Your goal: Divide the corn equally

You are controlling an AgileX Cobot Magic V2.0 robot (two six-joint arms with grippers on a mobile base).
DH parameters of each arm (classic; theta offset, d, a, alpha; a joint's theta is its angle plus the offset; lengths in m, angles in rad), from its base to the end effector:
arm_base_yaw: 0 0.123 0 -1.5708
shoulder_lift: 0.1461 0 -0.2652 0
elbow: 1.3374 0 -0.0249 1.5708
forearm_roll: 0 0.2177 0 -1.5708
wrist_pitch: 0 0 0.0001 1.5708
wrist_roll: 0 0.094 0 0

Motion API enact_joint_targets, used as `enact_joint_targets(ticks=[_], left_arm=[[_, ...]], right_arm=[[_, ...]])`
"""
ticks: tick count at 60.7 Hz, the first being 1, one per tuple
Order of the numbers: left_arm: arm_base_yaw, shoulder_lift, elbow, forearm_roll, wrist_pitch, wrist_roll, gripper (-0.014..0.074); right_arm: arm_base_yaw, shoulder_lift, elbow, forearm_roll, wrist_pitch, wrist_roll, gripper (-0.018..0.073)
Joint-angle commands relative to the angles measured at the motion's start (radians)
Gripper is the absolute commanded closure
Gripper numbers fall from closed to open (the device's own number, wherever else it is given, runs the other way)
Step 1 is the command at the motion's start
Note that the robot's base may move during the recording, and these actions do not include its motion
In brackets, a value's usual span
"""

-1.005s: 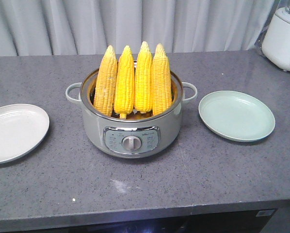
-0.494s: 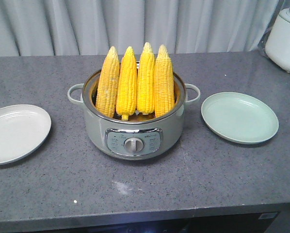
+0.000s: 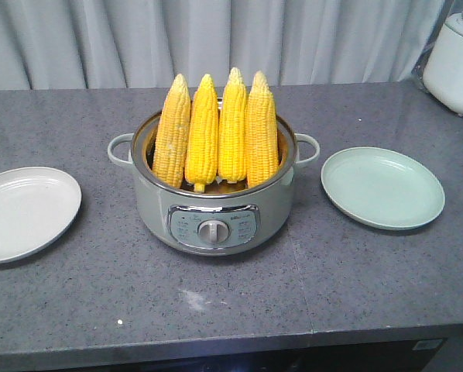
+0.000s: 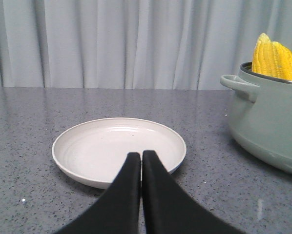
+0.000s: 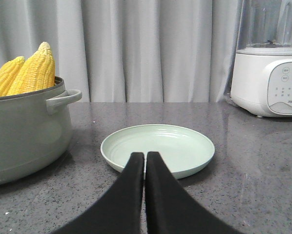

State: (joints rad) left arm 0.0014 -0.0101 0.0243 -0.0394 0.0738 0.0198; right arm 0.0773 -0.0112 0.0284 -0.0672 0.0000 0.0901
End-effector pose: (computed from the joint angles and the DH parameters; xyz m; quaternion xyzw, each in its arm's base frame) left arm 0.0465 -0.0002 0.1995 -0.0064 0.7073 -0.0074 0.7068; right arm 0.0463 0.0036 0.2052 -0.0185 0.6816 0.0366 0.7305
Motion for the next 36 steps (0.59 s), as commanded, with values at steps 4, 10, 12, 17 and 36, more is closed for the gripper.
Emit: enact_joint_targets(ticks=[4, 10, 12, 17, 36], left_arm=[[-0.002, -0.016, 0.013, -0.001, -0.074, 0.000, 0.0603], [-0.002, -0.016, 0.013, -0.001, -0.074, 0.000, 0.0603], [-0.002, -0.016, 0.013, -0.001, -0.074, 0.000, 0.0603], [-0.002, -0.016, 0.013, -0.001, -0.074, 0.000, 0.0603], [-0.001, -0.016, -0.012, -0.003, -0.110, -0.008, 0.0603]], right_arm=[[-0.007, -0.005, 0.011, -0.010, -0.072, -0.008, 0.0561], [-0.007, -0.005, 0.011, -0.010, -0.072, -0.008, 0.0561], [-0.007, -0.005, 0.011, -0.010, -0.072, -0.008, 0.0561], [-0.007, -0.005, 0.011, -0.010, -0.072, -0.008, 0.0561], [-0.007, -0.005, -0.016, -0.008, -0.081, -0.003, 0.0561]])
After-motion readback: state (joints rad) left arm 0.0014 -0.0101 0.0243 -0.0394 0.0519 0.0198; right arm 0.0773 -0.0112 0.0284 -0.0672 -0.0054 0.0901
